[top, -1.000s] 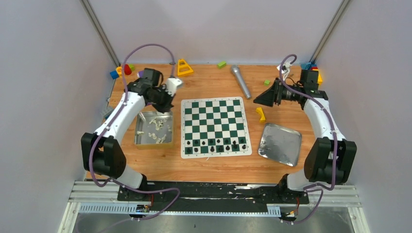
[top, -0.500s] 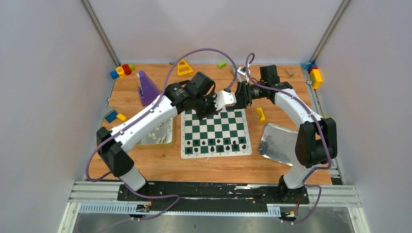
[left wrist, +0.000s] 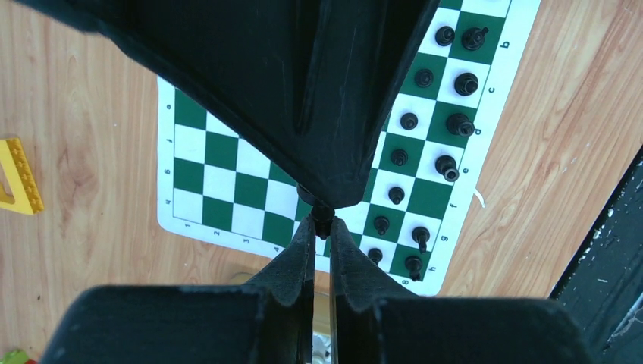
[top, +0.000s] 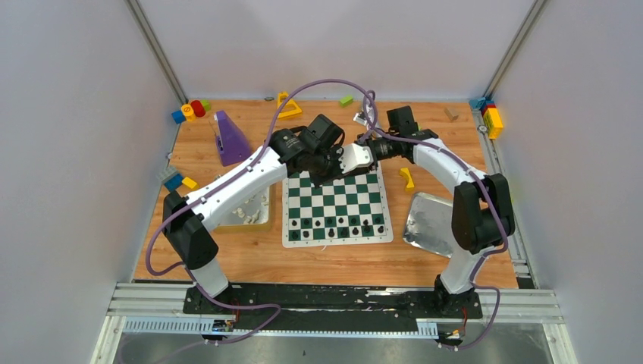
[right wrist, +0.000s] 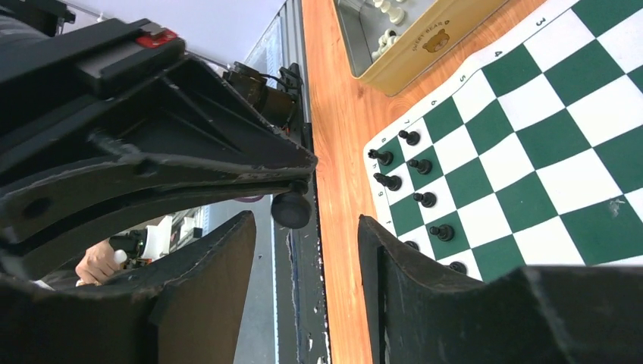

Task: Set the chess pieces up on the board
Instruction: Adjust the chess piece.

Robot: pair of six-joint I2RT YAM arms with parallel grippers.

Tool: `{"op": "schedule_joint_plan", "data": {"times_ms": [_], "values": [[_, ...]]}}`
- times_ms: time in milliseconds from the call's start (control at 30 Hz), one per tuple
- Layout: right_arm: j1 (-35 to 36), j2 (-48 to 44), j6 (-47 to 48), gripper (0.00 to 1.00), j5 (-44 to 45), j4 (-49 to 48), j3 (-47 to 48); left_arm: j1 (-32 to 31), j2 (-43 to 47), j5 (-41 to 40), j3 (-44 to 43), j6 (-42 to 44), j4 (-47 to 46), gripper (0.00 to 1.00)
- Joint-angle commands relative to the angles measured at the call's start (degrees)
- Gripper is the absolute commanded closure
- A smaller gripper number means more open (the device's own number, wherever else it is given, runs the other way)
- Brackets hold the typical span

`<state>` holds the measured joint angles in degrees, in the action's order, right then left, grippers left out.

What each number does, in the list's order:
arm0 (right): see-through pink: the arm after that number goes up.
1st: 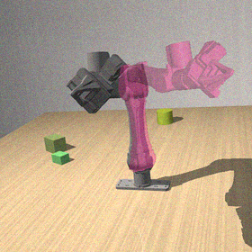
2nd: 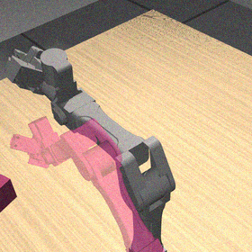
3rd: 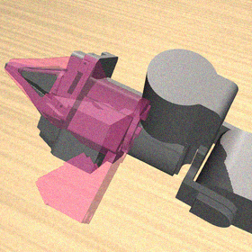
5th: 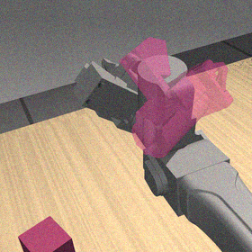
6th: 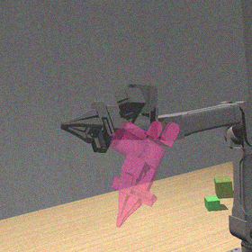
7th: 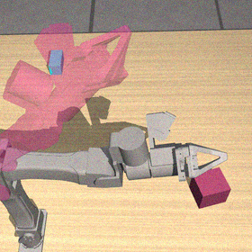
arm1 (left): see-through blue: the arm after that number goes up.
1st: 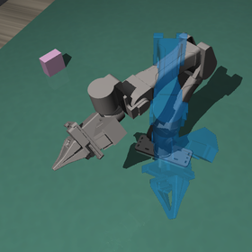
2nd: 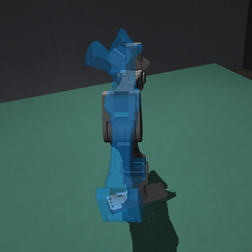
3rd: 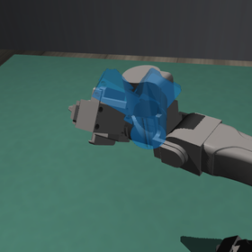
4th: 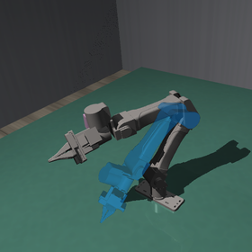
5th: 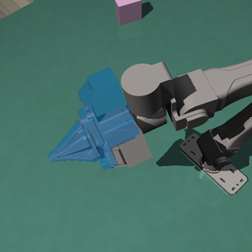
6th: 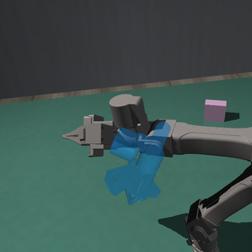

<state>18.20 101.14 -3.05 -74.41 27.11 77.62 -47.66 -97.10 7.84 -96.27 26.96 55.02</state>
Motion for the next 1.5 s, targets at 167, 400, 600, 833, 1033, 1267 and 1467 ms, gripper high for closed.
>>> {"op": "schedule_joint_plan", "data": {"times_ms": [167,400,600,833,1033,1267,1467], "values": [[2.1,1.2,-0.9,0.52,1.3,-1.7,3.6,-0.4,0.6,0.3,-2.5,-1.4,-0.6,0.97],[3.1,2.2,-0.9,0.62,1.0,-1.5,4.1,-0.4,0.3,0.0,-2.5,-1.7,-0.9,0.97],[3.6,2.3,-0.3,0.64,1.7,-1.0,3.8,-0.4,0.2,-0.6,-2.5,-1.9,-1.2,0.97],[3.5,1.8,0.8,0.81,2.1,-0.2,4.1,-0.4,0.4,-1.0,-2.3,-2.0,-1.3,0.88],[-1.0,0.4,0.4,0.95,-0.2,0.2,4.0,0.8,4.9,-2.3,1.2,-2.6,-6.9,0.5],[-7.8,-2.5,-0.1,1.0,-6.4,-0.4,5.3,11.0,9.5,20.5,2.8,-11.0,-15.2,0.16],[-8.2,-3.1,-3.2,1.0,-8.7,-2.8,7.0,14.7,8.0,34.2,3.0,-20.9,-23.4,0.12]]}}
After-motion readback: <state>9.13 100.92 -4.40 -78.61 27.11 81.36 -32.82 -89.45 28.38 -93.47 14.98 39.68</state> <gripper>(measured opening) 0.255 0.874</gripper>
